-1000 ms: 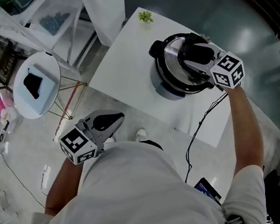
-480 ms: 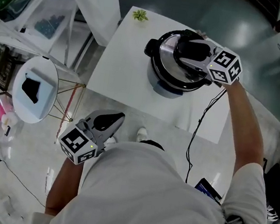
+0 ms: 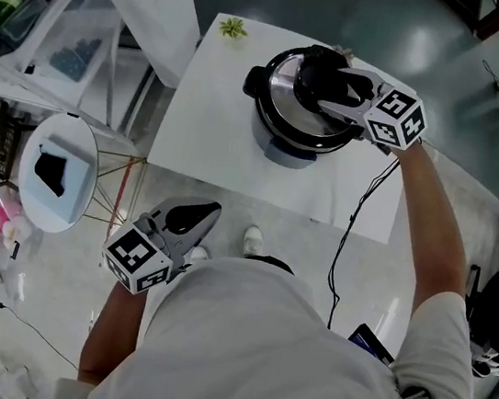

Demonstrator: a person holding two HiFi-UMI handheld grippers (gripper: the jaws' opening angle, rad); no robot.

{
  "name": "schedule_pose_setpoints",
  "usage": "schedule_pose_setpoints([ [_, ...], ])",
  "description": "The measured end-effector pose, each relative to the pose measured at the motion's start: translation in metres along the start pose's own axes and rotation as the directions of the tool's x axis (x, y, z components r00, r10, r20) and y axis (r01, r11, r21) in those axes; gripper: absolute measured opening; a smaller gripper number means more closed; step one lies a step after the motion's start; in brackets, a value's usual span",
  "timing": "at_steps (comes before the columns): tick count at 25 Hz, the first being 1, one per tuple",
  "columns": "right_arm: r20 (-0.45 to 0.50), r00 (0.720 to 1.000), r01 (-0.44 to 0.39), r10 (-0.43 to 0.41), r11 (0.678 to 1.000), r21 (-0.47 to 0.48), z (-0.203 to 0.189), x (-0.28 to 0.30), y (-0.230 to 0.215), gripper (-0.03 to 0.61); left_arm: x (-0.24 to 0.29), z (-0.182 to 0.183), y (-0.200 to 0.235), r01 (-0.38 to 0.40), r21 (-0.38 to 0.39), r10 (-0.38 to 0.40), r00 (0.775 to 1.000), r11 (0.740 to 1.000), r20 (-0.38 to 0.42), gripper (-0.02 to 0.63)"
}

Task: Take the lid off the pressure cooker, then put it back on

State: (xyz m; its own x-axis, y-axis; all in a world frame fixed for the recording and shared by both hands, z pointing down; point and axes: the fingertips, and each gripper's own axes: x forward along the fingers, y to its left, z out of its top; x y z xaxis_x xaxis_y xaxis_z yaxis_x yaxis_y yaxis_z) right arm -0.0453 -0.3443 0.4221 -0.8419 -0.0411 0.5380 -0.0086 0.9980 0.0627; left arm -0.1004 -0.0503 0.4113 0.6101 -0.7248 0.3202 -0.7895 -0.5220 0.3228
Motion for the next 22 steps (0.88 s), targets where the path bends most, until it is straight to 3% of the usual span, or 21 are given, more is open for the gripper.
schedule_pose_setpoints([
  [12, 0.019, 0.986, 0.162, -0.164, 0.981, 0.104, -0.039, -0.063, 0.021, 0.302, 0.009, 0.0, -0.02, 0.089, 0.049, -0.088, 0.996, 0.995, -0.021, 0.006],
  [22, 0.068, 0.944, 0.297, -0.322, 0.922, 0.249, -0.057, -0.087, 0.115, 0.199, -0.006, -0.004, -0.038, 0.198, 0.077, -0.196, 0.98, 0.977, -0.035, 0.006],
])
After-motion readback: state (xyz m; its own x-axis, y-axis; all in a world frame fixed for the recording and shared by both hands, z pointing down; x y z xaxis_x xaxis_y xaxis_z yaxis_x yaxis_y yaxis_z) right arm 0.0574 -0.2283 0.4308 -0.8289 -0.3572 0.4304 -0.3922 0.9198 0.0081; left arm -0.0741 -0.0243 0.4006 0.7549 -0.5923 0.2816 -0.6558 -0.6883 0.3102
